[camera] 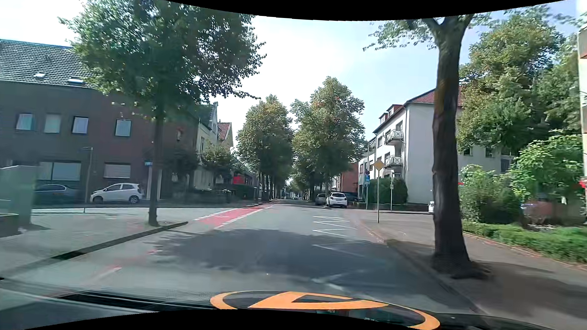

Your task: Follow the waypoints while adhering to traffic rules and regulations

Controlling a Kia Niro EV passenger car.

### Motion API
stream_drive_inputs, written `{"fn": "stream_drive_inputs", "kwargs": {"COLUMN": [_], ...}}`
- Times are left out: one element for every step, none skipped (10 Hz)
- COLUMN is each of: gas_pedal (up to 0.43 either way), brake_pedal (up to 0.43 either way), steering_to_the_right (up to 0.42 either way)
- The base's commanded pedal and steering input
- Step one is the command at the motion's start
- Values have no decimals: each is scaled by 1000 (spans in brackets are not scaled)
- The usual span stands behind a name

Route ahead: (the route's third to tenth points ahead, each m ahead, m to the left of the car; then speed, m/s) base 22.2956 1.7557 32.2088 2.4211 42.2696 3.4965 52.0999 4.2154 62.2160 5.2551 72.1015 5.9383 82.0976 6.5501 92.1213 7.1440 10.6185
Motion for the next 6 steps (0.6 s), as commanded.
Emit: {"fn": "stream_drive_inputs", "kwargs": {"gas_pedal": [110, 110, 110, 110, 110, 110], "brake_pedal": [0, 0, 0, 0, 0, 0], "steering_to_the_right": [-4, -4, -4, -4, -5, -5]}}
